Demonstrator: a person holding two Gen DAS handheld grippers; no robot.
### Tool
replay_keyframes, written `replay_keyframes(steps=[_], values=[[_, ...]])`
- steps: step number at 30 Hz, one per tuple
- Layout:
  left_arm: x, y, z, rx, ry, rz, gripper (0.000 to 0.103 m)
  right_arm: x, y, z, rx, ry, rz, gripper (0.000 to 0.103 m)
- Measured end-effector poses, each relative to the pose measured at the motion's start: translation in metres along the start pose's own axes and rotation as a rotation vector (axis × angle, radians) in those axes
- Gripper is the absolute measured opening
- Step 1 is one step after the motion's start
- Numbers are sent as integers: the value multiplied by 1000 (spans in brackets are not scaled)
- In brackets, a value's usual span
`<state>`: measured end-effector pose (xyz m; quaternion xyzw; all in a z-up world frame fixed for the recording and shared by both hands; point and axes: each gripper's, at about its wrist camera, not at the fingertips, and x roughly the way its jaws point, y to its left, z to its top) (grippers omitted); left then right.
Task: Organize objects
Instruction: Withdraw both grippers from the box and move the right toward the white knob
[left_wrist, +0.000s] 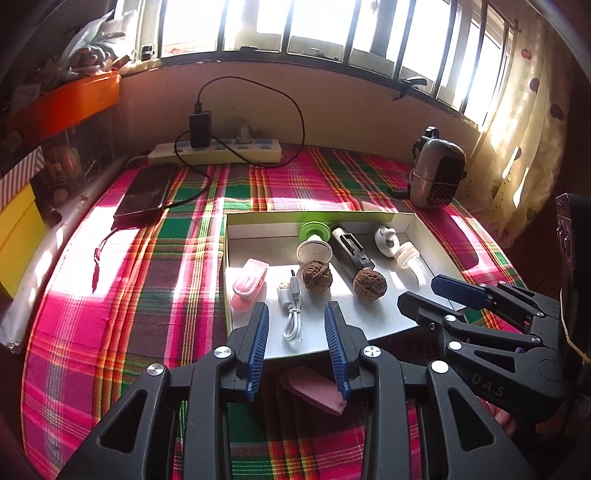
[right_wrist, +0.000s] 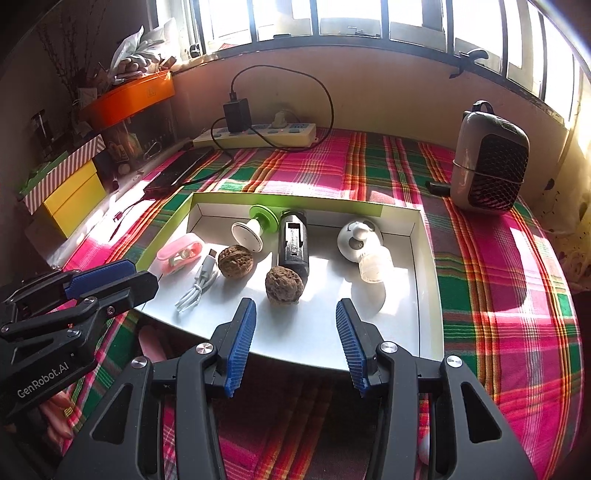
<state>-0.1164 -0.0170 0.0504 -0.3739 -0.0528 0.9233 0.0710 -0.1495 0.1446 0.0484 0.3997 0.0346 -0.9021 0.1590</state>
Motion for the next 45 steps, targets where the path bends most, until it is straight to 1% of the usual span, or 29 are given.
replay_keyframes(steps=[2, 7, 13, 21, 27, 31, 38, 42, 45], values=[[-8, 2, -4, -5, -16, 2, 30, -9, -3, -5, 7, -15, -5, 47], [-19, 8, -15, -38, -21, 7, 30, -30, -14, -17, 18, -38, -43, 47], [-21, 10, -30, -60, 7, 6, 30, -49, -34, -37, 59, -46, -76, 47], [-16, 4, -46, -80, 42, -11, 32, -64, -58, -61, 105, -43, -114, 47], [-11, 6, -53, -122, 70, -27, 32, -59, -70, -78, 125, -4, -130, 47], [-9, 4, -56, -120, 80, -20, 32, -51, -73, -84, 124, 25, -130, 47], [-7, 1, -56, -116, 90, -15, 32, -39, -77, -83, 118, 49, -127, 47], [-5, -3, -55, -116, 105, -19, 32, -34, -76, -79, 90, 63, -171, 47], [-3, -5, -54, -121, 117, -14, 33, -30, -78, -76, 89, 75, -173, 47]])
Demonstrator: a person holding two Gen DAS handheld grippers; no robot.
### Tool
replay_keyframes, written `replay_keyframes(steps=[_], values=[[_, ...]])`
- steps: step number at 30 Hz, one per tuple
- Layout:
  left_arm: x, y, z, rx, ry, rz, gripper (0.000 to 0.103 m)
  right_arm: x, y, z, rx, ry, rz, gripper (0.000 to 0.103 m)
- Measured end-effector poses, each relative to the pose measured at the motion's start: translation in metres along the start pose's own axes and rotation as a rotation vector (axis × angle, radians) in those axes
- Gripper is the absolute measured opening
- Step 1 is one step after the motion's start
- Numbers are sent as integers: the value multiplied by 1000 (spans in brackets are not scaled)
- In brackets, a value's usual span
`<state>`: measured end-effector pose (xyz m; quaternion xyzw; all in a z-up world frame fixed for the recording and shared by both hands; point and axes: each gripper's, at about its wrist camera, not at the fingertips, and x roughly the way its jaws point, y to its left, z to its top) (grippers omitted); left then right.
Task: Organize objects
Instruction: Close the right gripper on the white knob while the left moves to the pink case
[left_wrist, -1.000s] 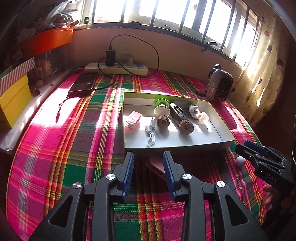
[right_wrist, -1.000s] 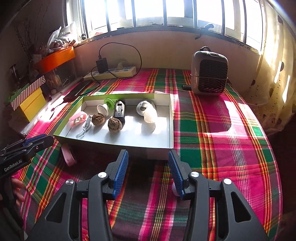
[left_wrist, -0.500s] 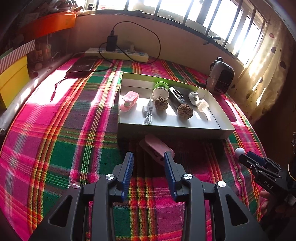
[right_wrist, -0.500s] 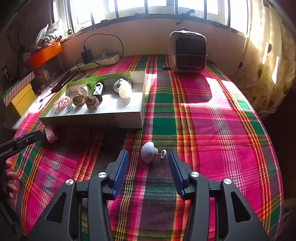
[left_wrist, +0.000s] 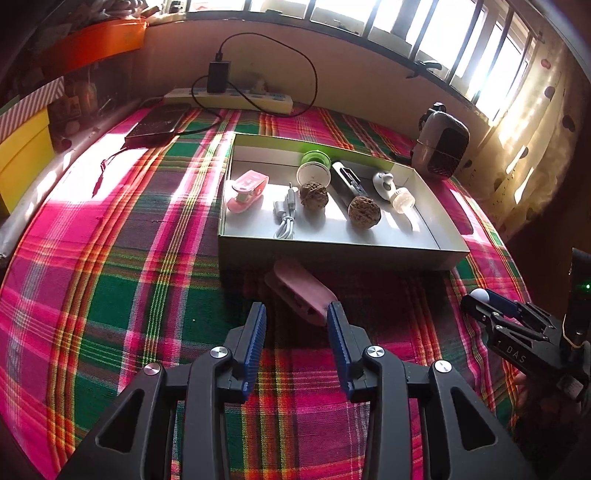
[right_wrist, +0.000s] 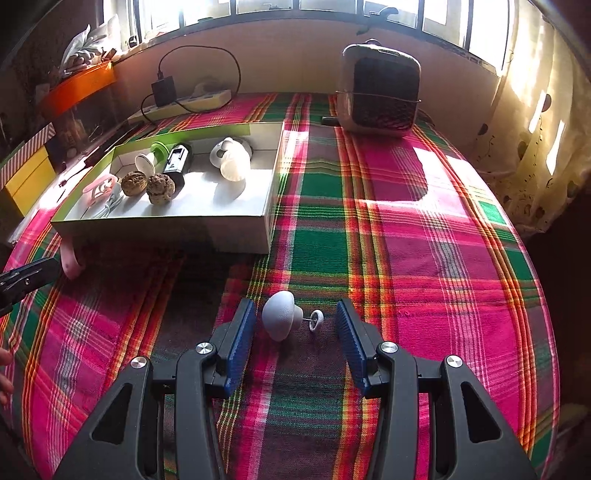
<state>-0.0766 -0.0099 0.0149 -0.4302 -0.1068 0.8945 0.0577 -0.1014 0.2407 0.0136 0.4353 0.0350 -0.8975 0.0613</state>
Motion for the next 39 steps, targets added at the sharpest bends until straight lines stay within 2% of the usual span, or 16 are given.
replay_keyframes(steps=[12, 17, 27, 39], values=[[12, -7, 8, -51, 31, 32, 35, 2, -1, 1, -5, -2, 2, 47], [14, -9, 9, -81, 16, 43, 35, 2, -1, 1, -5, -2, 6, 47], [16, -10, 6, -52, 29, 84, 35, 2, 0, 0, -4, -2, 8, 47], [3, 13, -5, -36, 32, 150, 35, 2, -1, 0, -4, -2, 7, 47]])
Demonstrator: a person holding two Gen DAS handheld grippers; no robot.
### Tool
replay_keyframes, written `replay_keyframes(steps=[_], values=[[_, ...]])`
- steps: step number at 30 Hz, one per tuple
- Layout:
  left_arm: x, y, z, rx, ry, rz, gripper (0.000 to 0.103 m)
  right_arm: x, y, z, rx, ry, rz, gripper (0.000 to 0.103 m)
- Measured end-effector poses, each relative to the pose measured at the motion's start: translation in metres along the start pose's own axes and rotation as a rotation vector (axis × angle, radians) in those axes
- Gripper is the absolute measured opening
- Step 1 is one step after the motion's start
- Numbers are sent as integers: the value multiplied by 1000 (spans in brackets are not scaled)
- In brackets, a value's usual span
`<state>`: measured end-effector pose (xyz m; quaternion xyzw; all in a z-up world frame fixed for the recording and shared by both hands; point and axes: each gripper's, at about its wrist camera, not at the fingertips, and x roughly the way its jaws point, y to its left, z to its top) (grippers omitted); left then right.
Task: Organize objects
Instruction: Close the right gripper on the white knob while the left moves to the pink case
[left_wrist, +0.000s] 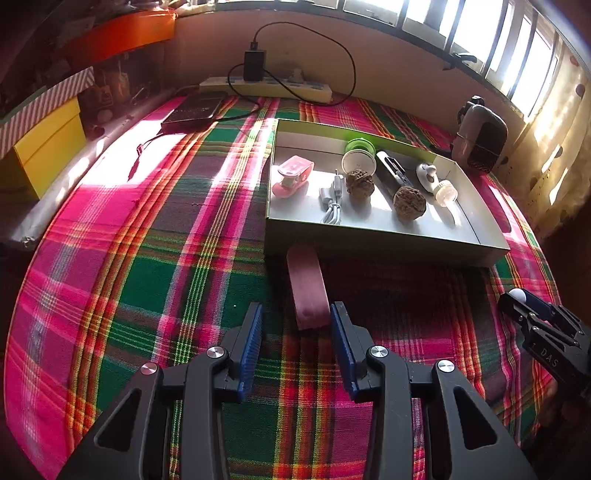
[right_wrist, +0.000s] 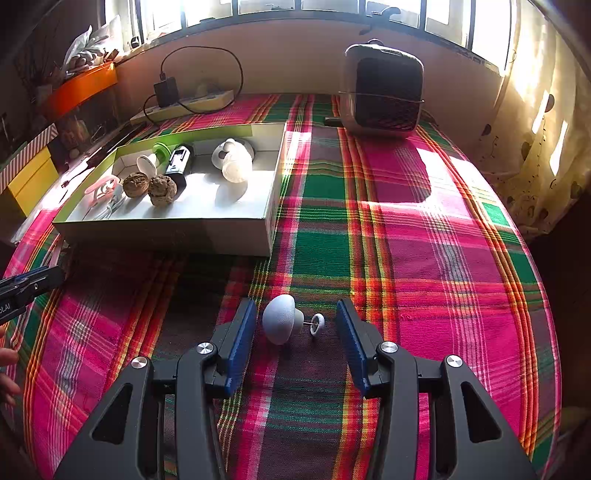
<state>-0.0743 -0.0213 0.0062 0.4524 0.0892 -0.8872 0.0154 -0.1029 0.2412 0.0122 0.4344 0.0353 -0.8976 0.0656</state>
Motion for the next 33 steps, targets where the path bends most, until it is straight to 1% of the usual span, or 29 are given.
replay_keyframes(steps=[4, 7, 10, 19, 23, 33], values=[[1, 8, 0, -16, -2, 3, 35, 0, 1, 0, 5, 0, -5, 46], [2, 9, 1, -29, -9, -18, 35, 0, 2, 0, 5, -1, -4, 44], [5, 5, 4, -6, -9, -27, 35, -1, 2, 0, 5, -2, -4, 43], [13, -4, 11, 92, -26, -4, 35, -1, 1, 0, 12, -3, -1, 37], [15, -6, 14, 108, -33, 4, 35, -2, 3, 0, 1, -5, 2, 33], [19, -4, 18, 125, -41, -17, 35, -2, 2, 0, -4, -4, -2, 33]])
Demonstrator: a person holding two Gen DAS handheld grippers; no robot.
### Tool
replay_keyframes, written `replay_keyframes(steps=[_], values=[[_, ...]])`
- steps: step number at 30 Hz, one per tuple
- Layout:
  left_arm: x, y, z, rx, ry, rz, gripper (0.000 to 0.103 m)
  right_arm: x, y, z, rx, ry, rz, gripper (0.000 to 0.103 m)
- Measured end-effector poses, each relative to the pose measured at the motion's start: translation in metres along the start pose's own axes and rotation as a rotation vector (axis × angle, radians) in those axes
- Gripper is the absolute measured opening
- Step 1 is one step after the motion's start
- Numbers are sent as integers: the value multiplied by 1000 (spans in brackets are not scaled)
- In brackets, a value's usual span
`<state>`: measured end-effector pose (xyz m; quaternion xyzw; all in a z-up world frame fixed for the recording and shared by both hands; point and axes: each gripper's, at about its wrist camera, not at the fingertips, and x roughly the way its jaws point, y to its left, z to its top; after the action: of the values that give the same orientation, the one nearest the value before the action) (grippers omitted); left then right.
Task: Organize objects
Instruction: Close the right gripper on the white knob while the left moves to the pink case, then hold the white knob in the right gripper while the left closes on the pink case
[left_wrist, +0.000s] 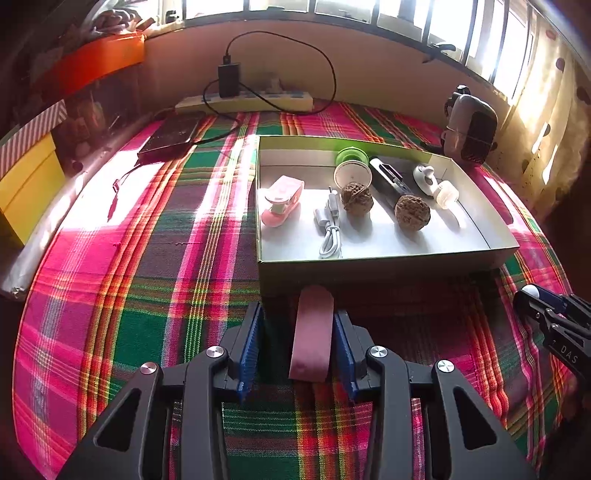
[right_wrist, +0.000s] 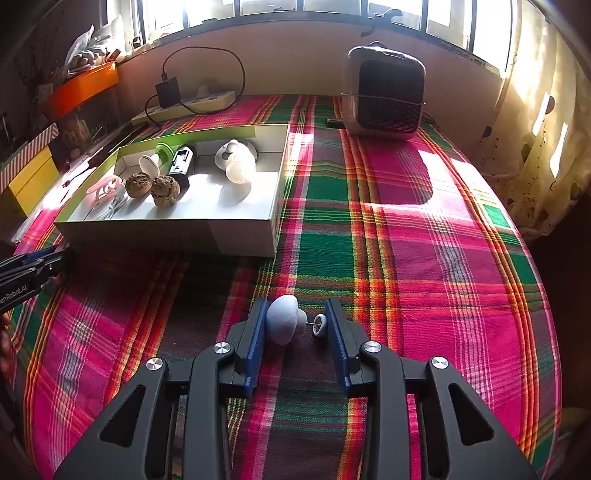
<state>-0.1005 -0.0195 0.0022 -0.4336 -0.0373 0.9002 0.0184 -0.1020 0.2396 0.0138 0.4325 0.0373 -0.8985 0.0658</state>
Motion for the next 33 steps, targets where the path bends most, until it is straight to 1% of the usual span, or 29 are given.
replay_keyframes(steps=[7, 12, 19, 21, 23, 26, 31, 33], values=[[2, 2, 3, -14, 0, -14, 35, -1, 2, 0, 0, 0, -1, 33], [5, 0, 5, 13, -5, 0, 35, -2, 1, 0, 0, 0, 0, 33], [5, -1, 4, 22, -19, 9, 35, -1, 2, 0, 2, 0, 2, 33], [5, -2, 4, 26, -21, 15, 33, -2, 2, 0, 2, 0, 2, 33], [4, -1, 3, 23, -21, 18, 27, -2, 2, 0, 2, 0, 2, 33], [4, 2, 3, 12, -22, 19, 20, -2, 2, 0, 2, 0, 2, 33], [4, 3, 2, 14, -24, 26, 16, -2, 2, 0, 2, 0, 2, 33], [4, 3, 2, 12, -25, 25, 16, -2, 2, 0, 2, 0, 3, 33]])
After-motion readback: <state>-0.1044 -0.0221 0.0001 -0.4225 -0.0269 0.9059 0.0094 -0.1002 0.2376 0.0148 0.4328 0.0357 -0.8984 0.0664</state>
